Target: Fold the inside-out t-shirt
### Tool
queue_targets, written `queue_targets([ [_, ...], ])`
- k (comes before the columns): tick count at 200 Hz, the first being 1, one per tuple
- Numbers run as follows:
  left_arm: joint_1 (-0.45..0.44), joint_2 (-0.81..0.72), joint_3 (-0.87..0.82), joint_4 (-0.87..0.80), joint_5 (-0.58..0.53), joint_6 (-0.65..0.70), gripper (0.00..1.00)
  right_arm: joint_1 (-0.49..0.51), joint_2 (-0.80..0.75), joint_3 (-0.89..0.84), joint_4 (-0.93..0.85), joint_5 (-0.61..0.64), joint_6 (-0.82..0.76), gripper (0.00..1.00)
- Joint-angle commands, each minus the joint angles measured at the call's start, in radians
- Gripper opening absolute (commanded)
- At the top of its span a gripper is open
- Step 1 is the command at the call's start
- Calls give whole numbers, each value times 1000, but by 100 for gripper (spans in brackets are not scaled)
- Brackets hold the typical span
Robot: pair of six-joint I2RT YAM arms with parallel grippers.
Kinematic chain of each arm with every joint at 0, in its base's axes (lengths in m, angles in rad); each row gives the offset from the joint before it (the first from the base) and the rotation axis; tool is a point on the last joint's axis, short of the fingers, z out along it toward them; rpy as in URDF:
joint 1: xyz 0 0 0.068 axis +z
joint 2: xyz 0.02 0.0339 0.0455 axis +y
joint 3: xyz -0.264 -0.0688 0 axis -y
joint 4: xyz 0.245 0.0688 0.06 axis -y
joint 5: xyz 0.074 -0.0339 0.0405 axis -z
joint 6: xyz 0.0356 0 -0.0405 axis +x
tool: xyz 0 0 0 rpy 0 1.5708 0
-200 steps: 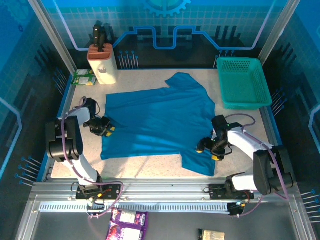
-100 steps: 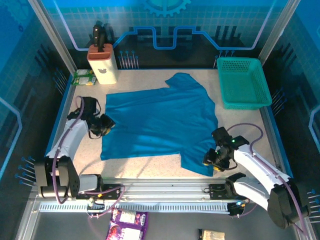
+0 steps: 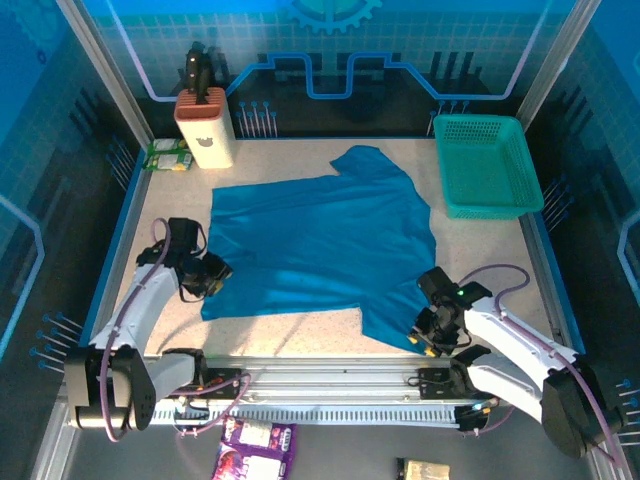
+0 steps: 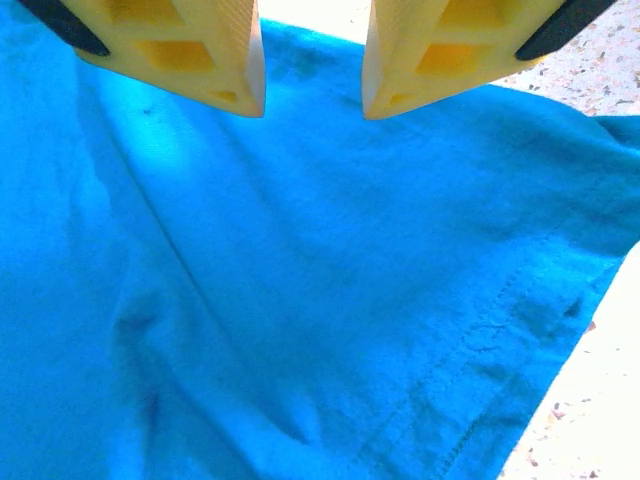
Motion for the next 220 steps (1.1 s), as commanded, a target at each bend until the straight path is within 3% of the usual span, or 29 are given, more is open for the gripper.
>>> queue_targets([
  [1, -6, -32, -17, -39, -20, -28, 32, 17, -3, 50, -111, 65, 92, 40],
  [31, -6, -56, -24, -49, -30, -40, 33, 29, -18, 84, -189, 106, 114, 38],
  [69, -6, -70, -41, -58, -45, -53, 34, 49, 0, -2, -59, 5, 161, 37],
  [106, -6, -87, -82, -63, -60, -78, 37, 55, 44, -27, 2, 10, 178, 37],
  [151, -6, -157, -134, -101, -118, -171, 47, 55, 14, -39, 13, 28, 195, 19],
  [186, 11, -150, -140, -197, -204, -235, 47, 53, -12, -38, 11, 25, 195, 0],
  [220, 78, -147, -159, -247, -236, -240, 43, 47, -16, -22, 4, 24, 186, 0],
])
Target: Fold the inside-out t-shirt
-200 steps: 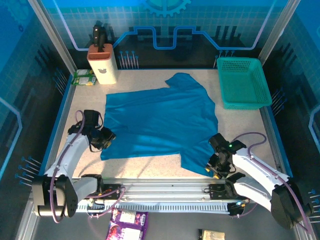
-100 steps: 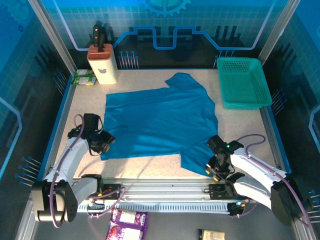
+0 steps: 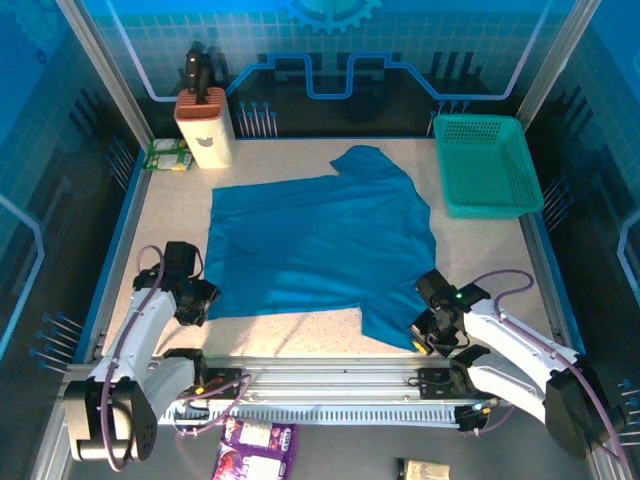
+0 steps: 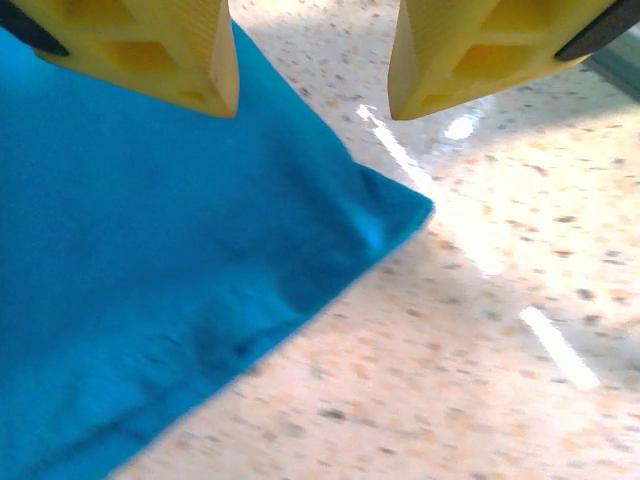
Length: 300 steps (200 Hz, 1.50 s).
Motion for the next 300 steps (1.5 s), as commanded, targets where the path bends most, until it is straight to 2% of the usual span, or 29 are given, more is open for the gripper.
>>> queue_targets([
  [1, 43, 4, -23, -90, -57, -31, 43, 4, -6, -6, -18, 18, 8, 0],
  [35, 75, 24, -67, -13, -4, -1, 41, -3, -6, 7, -22, 21, 2, 0],
  [76, 97, 94, -107, 121, 64, 24, 28, -9, -7, 24, -33, 21, -9, 0],
  [111, 109, 142, -104, 163, 68, 47, 26, -12, -17, 29, -40, 17, -10, 0],
  [127, 109, 122, -89, 148, 71, 48, 26, -14, -23, 34, -46, 21, -9, 0],
  [158, 109, 68, -58, 100, 9, 61, 31, -17, -24, 39, -50, 22, -7, 0],
  [201, 111, 160, -59, 141, 4, 79, 32, -23, -23, 48, -50, 26, -11, 0],
  [219, 114, 179, -69, 161, -2, 85, 25, -25, -27, 55, -48, 27, -15, 0],
  [226, 116, 180, -73, 165, -2, 87, 17, -28, -33, 62, -49, 27, -20, 0],
  [245, 120, 152, -62, 154, 3, 92, 0, -29, -81, 98, -77, 51, -44, 0],
  [300, 121, -73, 68, -43, -55, 77, 0, -35, -399, 205, -247, 198, -66, 0],
])
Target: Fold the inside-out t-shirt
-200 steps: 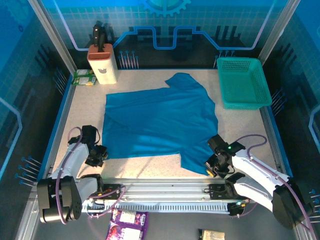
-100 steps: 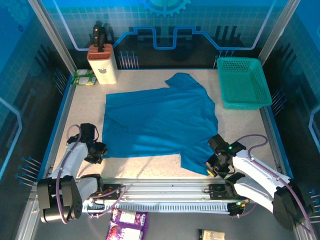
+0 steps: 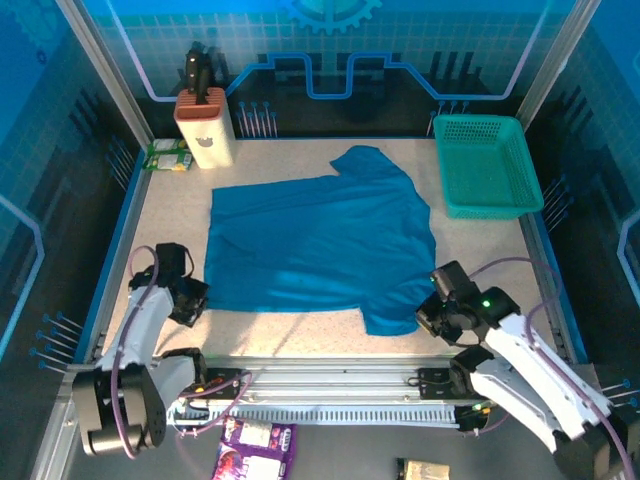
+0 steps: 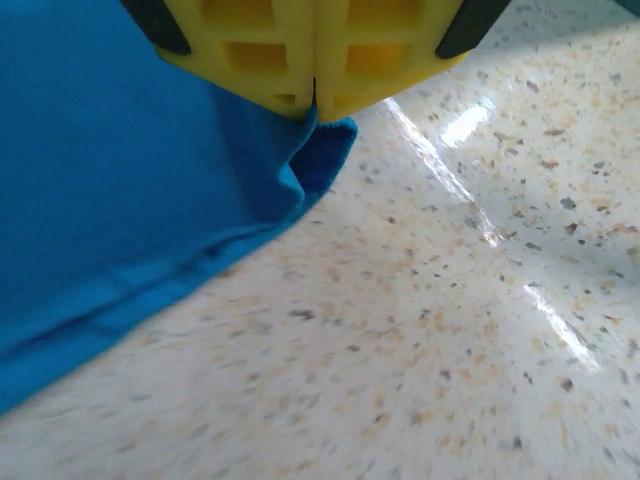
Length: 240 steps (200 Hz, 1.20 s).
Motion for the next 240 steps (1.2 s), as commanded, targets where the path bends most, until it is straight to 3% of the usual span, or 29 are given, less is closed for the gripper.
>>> queue_targets([
  [1, 12, -84, 83, -127, -48, 1, 0, -13, -121, 47, -141, 93, -4, 0],
  [43, 14, -137, 174, -216, -46, 7, 0, -15, -253, 111, -225, 130, -10, 0],
  [83, 13, -140, 224, -231, -38, 35, 0, -14, -226, 251, -188, 185, -130, 0],
  [125, 13, -35, 218, -128, 0, 83, 0, -22, 7, 351, -7, 171, -326, 0],
  [165, 13, 138, 250, 1, -1, 136, 0, -117, 305, 426, 179, 97, -535, 0],
  [196, 13, 264, 329, 47, -35, 191, 0, -213, 457, 469, 313, 3, -603, 0],
  [240, 15, 452, 415, 72, -49, 249, 0, -273, 686, 574, 415, -74, -667, 0],
])
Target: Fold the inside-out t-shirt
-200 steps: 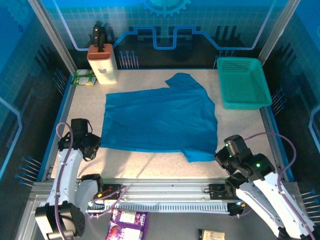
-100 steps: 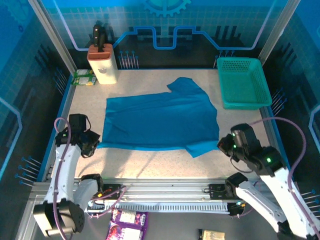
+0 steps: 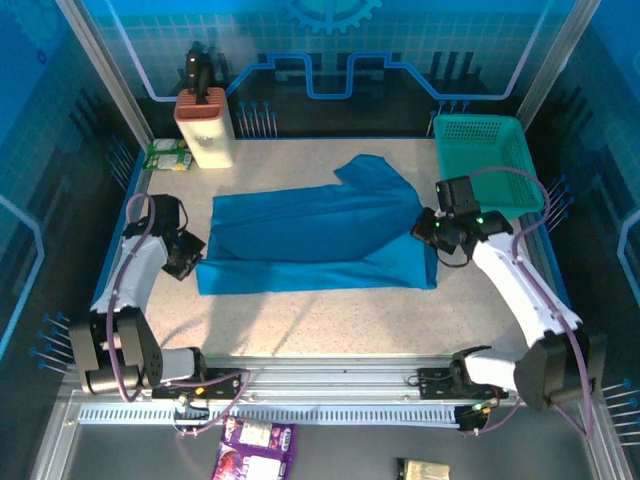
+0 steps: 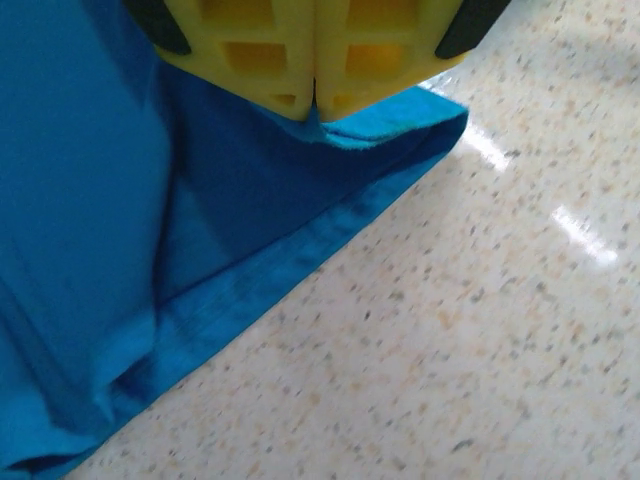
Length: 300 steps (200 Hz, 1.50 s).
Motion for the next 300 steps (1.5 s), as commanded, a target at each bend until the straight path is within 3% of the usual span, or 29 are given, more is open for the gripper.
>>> queue_targets([
  [1, 13, 87, 48, 28, -27, 61, 0, -31, 96, 65, 105, -75, -75, 0],
  [68, 13, 269, 129, 71, -7, 99, 0, -76, 346, 226, 114, -112, -145, 0],
  [86, 13, 283, 170, 43, -26, 122, 10, -77, 409, 312, 48, -83, -182, 27],
  [97, 13, 271, 195, 16, -49, 136, 16, -76, 437, 363, -5, -63, -208, 37],
  [121, 12, 195, 218, -23, -71, 156, 27, -77, 406, 394, -60, -56, -248, 48],
  [139, -4, 147, 209, -55, -59, 164, 28, -65, 356, 349, -72, -115, -266, 52],
  [174, -127, 132, 99, -13, 29, 116, 23, 4, 329, 165, 28, -402, -311, 66],
  [196, -192, 187, 26, 68, 60, 66, 22, 24, 414, 105, 63, -483, -317, 67],
  [232, -181, 268, -62, 149, 69, 64, 20, 4, 491, 38, 61, -308, -323, 67],
  [254, -117, 259, -121, 173, 95, 66, 18, 1, 449, -32, 39, -219, -314, 67],
  [279, -23, 189, -207, 214, 140, 52, 19, 26, 349, -166, 43, -253, -270, 67],
  [300, -1, 151, -208, 189, 146, 77, 19, 64, 242, -209, -4, -301, -252, 66],
])
